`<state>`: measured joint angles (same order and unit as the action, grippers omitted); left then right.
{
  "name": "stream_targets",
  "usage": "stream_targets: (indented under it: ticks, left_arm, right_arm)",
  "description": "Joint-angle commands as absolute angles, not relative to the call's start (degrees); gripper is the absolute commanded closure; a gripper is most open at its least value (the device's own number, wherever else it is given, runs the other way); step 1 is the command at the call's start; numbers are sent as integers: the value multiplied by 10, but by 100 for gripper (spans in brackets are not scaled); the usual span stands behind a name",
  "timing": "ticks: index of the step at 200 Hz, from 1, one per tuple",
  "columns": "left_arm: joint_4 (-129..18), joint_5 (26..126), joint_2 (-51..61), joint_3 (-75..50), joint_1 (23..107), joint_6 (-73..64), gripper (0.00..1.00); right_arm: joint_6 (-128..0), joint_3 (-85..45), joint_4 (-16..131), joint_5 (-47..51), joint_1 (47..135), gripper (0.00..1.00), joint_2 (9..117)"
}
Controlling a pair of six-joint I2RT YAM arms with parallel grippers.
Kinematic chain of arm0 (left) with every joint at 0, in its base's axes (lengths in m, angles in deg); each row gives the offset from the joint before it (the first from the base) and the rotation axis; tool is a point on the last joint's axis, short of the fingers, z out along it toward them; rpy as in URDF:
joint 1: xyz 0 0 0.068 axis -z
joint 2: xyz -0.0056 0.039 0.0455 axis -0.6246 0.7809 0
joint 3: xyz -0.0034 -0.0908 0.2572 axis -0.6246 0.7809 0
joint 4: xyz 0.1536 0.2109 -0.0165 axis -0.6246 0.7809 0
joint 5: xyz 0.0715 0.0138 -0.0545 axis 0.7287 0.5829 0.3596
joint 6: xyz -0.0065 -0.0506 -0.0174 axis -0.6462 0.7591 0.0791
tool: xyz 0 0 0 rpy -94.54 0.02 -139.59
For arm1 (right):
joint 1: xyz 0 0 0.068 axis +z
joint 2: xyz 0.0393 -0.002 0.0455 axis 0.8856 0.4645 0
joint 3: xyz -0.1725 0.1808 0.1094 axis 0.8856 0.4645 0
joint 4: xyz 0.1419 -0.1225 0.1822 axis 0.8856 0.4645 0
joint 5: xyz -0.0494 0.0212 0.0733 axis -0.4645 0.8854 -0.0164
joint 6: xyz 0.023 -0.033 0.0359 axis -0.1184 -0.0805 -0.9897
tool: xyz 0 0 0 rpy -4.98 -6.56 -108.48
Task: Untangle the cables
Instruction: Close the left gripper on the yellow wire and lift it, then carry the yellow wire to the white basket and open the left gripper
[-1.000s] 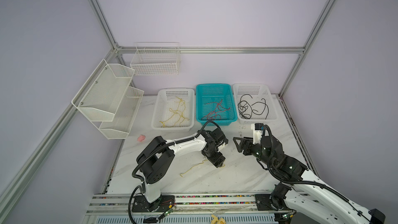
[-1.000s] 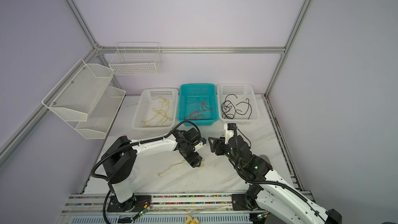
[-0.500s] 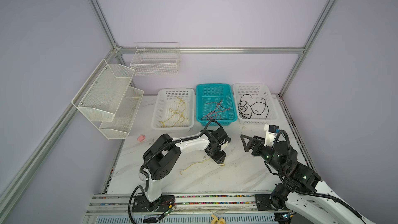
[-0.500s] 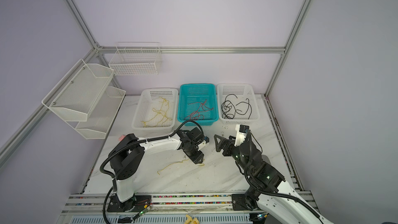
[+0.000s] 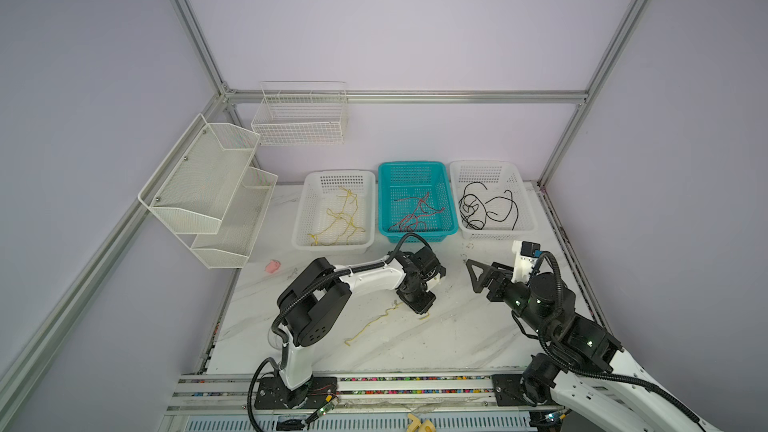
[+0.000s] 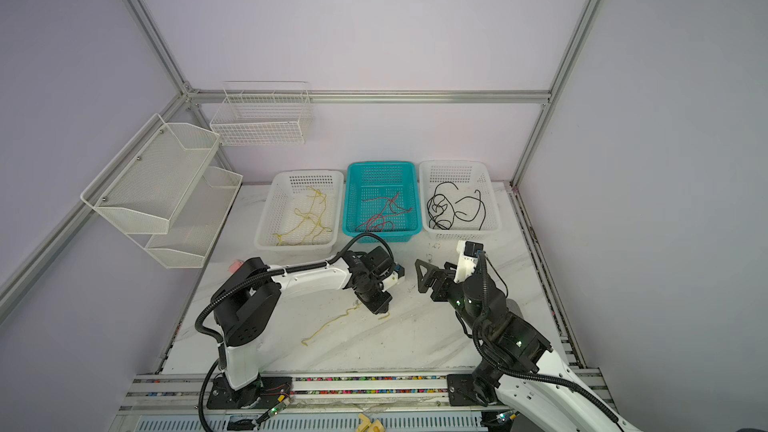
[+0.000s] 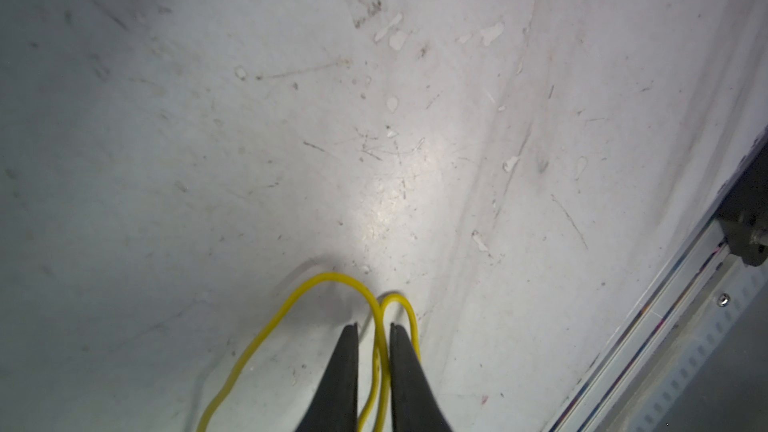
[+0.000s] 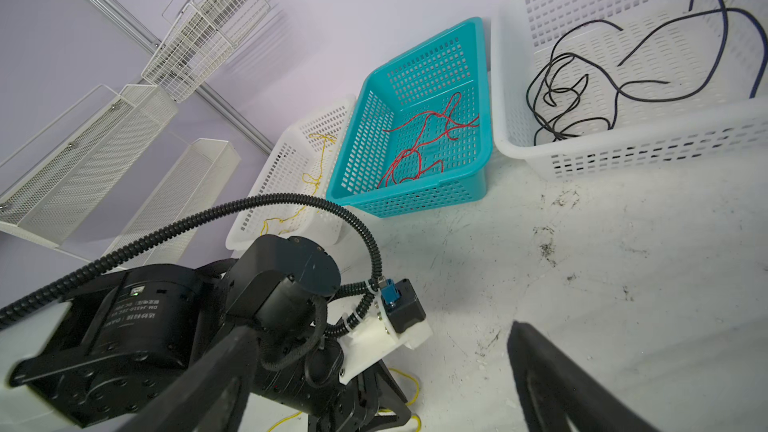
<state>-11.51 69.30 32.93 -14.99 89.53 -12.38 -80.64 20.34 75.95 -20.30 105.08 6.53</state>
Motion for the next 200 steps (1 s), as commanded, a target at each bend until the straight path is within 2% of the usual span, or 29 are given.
stream_targets:
  ticks: [1,32,98,126,155,200]
  left_arm:
    - [-124,693,303,-173,889,-140,89]
    - [-124,695,269,-173,875,-157,100]
    - [-98,716,187,-196,837,-187,100]
    - [-77,756,137,-235,798,-204,100]
    - [-115,829,75,-267,752,-202,100]
    - [-179,847,53,-340,680,-247,100]
  right_arm:
    - [-814,208,770,-218,1053,3,59]
    - [-819,206,775,-225,1053,3,58]
    - [-825,204,777,-232,1053,3,57]
    - [-822,200,773,-234,1053,3,61]
    - [-821,200,757,-230,1053,3,70]
    - [-817,192,733,-220,1053,3,107]
